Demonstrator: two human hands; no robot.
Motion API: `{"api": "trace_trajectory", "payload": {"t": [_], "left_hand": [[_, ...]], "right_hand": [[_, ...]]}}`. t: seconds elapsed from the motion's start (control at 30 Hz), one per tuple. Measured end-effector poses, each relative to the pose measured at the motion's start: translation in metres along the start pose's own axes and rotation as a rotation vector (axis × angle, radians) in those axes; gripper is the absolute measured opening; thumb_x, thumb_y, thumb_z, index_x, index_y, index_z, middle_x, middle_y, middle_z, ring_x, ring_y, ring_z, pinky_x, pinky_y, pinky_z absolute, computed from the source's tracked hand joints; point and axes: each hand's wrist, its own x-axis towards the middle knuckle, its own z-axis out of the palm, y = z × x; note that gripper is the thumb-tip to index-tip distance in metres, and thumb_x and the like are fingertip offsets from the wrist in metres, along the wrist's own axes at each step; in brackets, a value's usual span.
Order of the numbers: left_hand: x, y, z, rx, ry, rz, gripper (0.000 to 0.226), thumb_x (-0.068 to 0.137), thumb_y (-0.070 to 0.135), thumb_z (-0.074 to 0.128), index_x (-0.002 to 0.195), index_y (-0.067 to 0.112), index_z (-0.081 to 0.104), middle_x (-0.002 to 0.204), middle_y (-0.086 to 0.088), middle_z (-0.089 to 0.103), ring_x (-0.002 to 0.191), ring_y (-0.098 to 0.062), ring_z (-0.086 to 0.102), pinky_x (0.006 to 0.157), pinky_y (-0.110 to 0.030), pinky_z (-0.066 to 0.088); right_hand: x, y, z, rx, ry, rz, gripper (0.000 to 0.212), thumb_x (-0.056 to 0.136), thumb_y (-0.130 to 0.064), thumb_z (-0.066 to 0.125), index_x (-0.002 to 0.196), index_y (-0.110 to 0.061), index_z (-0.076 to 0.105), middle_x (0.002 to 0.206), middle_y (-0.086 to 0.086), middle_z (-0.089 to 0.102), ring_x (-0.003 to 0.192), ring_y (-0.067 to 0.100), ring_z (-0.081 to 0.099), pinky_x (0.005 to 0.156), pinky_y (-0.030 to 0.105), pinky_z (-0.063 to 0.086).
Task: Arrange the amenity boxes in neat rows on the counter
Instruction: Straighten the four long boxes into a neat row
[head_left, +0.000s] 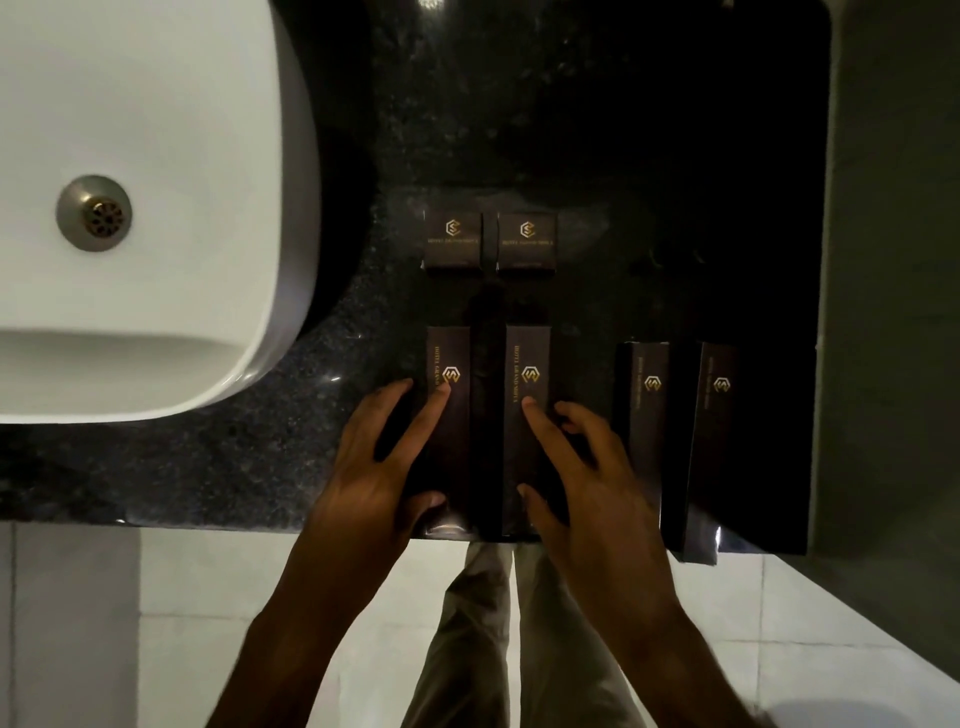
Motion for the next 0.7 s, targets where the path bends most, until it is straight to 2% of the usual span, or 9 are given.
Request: {"api": "trace_trajectory", "payload": {"t": [0.13,0.23,0.33,0.43,0.5,0.57,0.63,0.67,0.7], "left_hand": [[0.001,0.001,0.0,-0.019,-0.006,-0.008,0.087,0.077,0.016,0.08,0.151,0.016,0.034,0.159,-0.015,0.026,0.145,-0.033,0.029,0.109,-0.053,0.044],[0.0,-0.001,-0.001,-0.016,-0.013,0.019,0.085,0.078,0.016,0.08,0.15,0.015,0.035,0.158,-0.016,0.027,0.144,-0.034,0.031,0.107,-0.053,0.045],[0.0,-0.005,-0.002,-0.05,-0.024,0.017,0.087,0.081,0.02,0.078,0.153,0.02,0.029,0.16,-0.011,0.023,0.146,-0.031,0.029,0.11,-0.052,0.043],[0.0,-0.006,-0.005,-0.071,-0.043,-0.007,0.092,0.082,0.029,0.075,0.155,0.027,0.02,0.162,-0.004,0.019,0.146,-0.025,0.029,0.11,-0.05,0.044],[0.001,0.004,-0.006,-0.071,0.008,-0.057,0.094,0.079,0.035,0.074,0.155,0.031,0.02,0.16,-0.003,0.023,0.142,-0.021,0.035,0.109,-0.047,0.044],[0.003,0.026,-0.004,-0.084,0.11,-0.083,0.089,0.079,0.039,0.073,0.154,0.035,0.024,0.153,-0.003,0.031,0.13,-0.008,0.037,0.106,-0.03,0.042],[0.006,0.062,0.005,-0.135,0.125,-0.002,0.076,0.085,0.041,0.066,0.151,0.038,0.029,0.149,0.0,0.033,0.126,0.001,0.035,0.105,-0.012,0.035],[0.007,0.081,0.013,-0.144,0.099,0.057,0.072,0.087,0.04,0.063,0.151,0.038,0.029,0.151,0.001,0.031,0.128,-0.001,0.037,0.105,-0.01,0.035],[0.008,0.098,0.024,-0.128,0.065,0.108,0.072,0.088,0.038,0.063,0.151,0.037,0.028,0.153,0.001,0.027,0.132,-0.007,0.039,0.108,-0.017,0.038]], "right_hand": [[0.0,0.0,0.001,0.014,0.009,-0.016,0.081,0.089,-0.028,0.075,0.156,-0.037,0.029,0.16,-0.002,0.029,0.141,0.014,0.039,0.098,0.027,0.048],[0.0,0.0,0.001,-0.001,0.013,-0.022,0.081,0.09,-0.03,0.074,0.157,-0.038,0.029,0.16,-0.002,0.029,0.141,0.012,0.039,0.098,0.021,0.04],[0.0,-0.002,-0.004,0.038,-0.019,-0.024,0.083,0.094,-0.034,0.068,0.156,-0.046,0.013,0.163,-0.006,0.02,0.143,0.009,0.035,0.102,0.017,0.034],[-0.009,-0.005,-0.018,0.096,0.003,-0.022,0.082,0.096,-0.041,0.061,0.153,-0.053,0.004,0.16,-0.014,0.019,0.136,0.0,0.037,0.101,0.013,0.037],[-0.021,0.001,-0.035,0.108,0.092,-0.028,0.073,0.097,-0.043,0.058,0.156,-0.049,0.017,0.153,-0.016,0.029,0.125,-0.006,0.043,0.092,0.007,0.043],[-0.03,0.018,-0.054,0.128,0.227,-0.003,0.064,0.096,-0.039,0.06,0.153,-0.046,0.032,0.144,-0.018,0.039,0.117,-0.007,0.052,0.083,0.006,0.05],[-0.034,0.045,-0.073,0.158,0.353,0.067,0.058,0.093,-0.031,0.065,0.146,-0.041,0.046,0.138,-0.015,0.046,0.112,0.0,0.058,0.086,0.015,0.054],[-0.035,0.058,-0.08,0.158,0.379,0.103,0.056,0.092,-0.028,0.067,0.144,-0.039,0.05,0.138,-0.013,0.048,0.113,0.003,0.058,0.091,0.018,0.054],[-0.035,0.07,-0.085,0.156,0.364,0.14,0.057,0.091,-0.028,0.068,0.143,-0.039,0.05,0.139,-0.012,0.047,0.117,0.004,0.055,0.096,0.018,0.052]]}}
